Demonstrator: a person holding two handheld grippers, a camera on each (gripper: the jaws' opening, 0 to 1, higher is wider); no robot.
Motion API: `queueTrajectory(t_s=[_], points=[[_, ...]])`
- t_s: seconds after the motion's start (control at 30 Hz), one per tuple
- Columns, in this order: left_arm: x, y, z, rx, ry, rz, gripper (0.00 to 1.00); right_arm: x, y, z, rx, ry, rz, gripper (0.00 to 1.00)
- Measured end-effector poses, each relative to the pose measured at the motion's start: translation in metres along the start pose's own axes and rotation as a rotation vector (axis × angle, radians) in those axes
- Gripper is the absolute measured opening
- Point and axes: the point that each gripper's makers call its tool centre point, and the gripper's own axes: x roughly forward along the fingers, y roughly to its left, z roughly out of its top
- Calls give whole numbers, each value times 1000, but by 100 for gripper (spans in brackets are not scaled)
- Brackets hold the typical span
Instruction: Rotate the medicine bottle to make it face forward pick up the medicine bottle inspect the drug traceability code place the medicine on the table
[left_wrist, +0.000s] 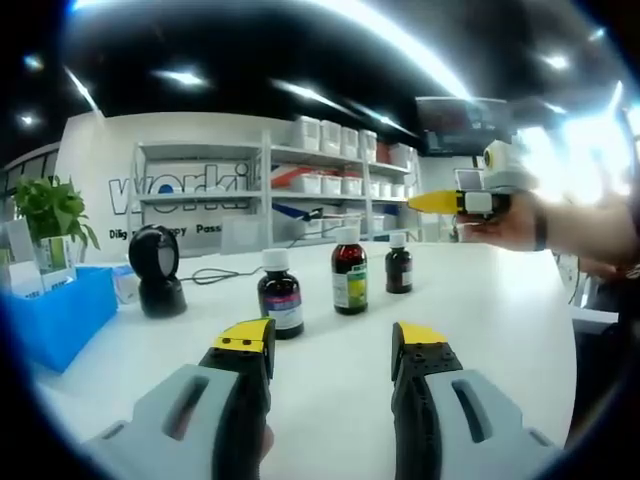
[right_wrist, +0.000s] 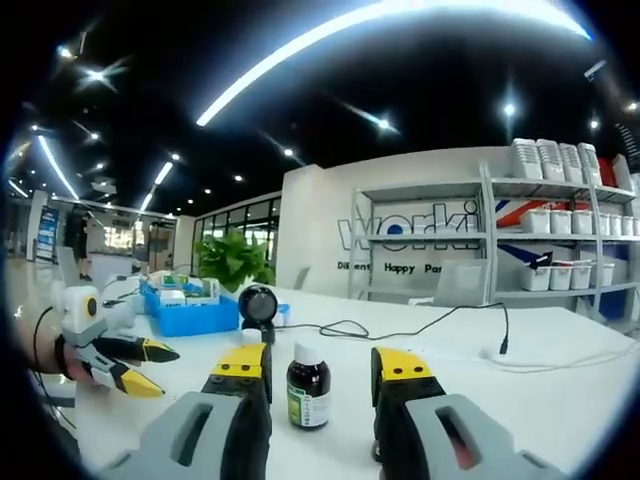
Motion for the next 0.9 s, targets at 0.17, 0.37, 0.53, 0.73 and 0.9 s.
queueTrajectory(t_s=[0.17, 0.37, 0.53, 0.73, 0.9], points=[[0, -1, 0, 3, 2, 2, 37, -16, -5, 1, 5, -7, 0, 36], [0, -1, 0, 6, 4, 5, 37, -33, 0, -1, -7, -16, 24, 39], [0, -3, 3, 0, -8, -6, 37, -42, -1, -5, -3, -25, 23, 38], [0, -2, 3, -1, -7, -2, 37, -55, -2, -15, 27, -54, 39, 39], [0, -2, 2, 0, -6, -2, 37, -61, -2, -33, 12, -31, 29, 40]])
